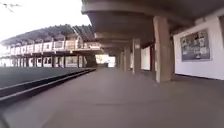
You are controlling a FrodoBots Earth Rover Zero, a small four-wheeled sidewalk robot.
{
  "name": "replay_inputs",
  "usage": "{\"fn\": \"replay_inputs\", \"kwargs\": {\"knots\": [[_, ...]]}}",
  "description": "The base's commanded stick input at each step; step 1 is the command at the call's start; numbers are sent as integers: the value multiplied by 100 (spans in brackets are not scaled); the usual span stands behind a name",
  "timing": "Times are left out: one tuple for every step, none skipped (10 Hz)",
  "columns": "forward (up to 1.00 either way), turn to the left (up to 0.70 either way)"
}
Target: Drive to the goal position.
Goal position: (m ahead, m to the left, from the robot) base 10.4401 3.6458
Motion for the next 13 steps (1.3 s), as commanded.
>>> {"fn": "replay_inputs", "kwargs": {"knots": [[70, 0], [70, 0], [70, 0], [70, 0], [70, 0], [70, 0], [70, 0], [70, 0], [70, 0], [70, 0], [70, 0], [70, 0], [70, 0]]}}
